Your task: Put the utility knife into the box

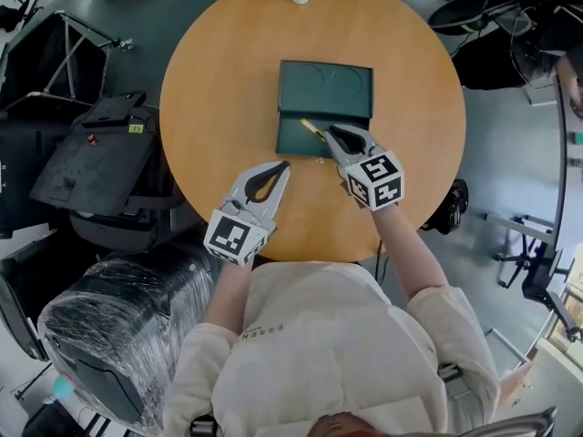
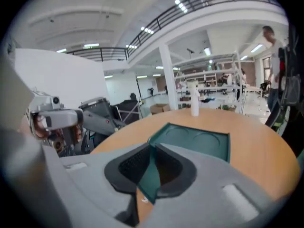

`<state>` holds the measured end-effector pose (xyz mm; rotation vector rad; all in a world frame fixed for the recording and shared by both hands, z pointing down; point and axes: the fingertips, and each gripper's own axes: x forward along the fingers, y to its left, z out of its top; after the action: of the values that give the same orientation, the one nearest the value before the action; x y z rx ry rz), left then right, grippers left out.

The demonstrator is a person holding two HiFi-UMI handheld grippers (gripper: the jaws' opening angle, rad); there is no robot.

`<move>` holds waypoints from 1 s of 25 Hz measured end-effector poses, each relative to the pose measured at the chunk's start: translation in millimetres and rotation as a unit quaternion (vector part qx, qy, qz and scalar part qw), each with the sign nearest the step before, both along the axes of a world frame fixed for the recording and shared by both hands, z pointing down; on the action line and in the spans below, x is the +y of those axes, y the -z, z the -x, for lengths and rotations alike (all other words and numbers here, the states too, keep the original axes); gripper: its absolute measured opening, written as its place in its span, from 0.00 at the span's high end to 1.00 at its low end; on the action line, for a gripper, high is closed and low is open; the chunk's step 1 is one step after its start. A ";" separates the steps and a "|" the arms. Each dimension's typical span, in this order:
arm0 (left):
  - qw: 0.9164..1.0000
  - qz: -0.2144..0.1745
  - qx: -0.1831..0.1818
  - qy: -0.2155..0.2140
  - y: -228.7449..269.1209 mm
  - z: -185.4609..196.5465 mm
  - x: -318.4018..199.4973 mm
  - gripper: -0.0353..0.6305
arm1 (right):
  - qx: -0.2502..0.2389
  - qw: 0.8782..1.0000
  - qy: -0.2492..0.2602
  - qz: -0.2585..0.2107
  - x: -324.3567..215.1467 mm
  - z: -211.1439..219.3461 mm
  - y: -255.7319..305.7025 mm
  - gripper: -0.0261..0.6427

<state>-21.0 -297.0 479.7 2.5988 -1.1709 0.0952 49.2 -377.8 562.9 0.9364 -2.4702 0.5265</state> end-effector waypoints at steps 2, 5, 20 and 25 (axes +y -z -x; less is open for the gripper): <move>1.000 -0.014 -0.005 0.002 9.0 -2.5 4.3 0.92 | -0.032 0.999 -0.020 -0.037 11.5 -5.7 27.4 0.97; 0.999 -0.032 -0.014 0.002 19.7 -8.0 17.2 0.92 | -0.059 0.995 -0.034 -0.066 37.2 -17.9 53.0 0.97; 0.996 -0.084 0.001 -0.026 57.9 -13.3 108.6 0.92 | -0.052 0.989 -0.068 -0.118 141.4 -45.7 102.4 0.97; 0.994 -0.099 -0.014 -0.039 66.0 -1.5 171.6 0.92 | -0.053 0.986 -0.074 -0.138 191.1 -31.3 119.9 0.97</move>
<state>-19.6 -125.5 413.7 2.8264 -1.1400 0.0325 80.5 -186.7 442.9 1.2378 -2.6274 0.2909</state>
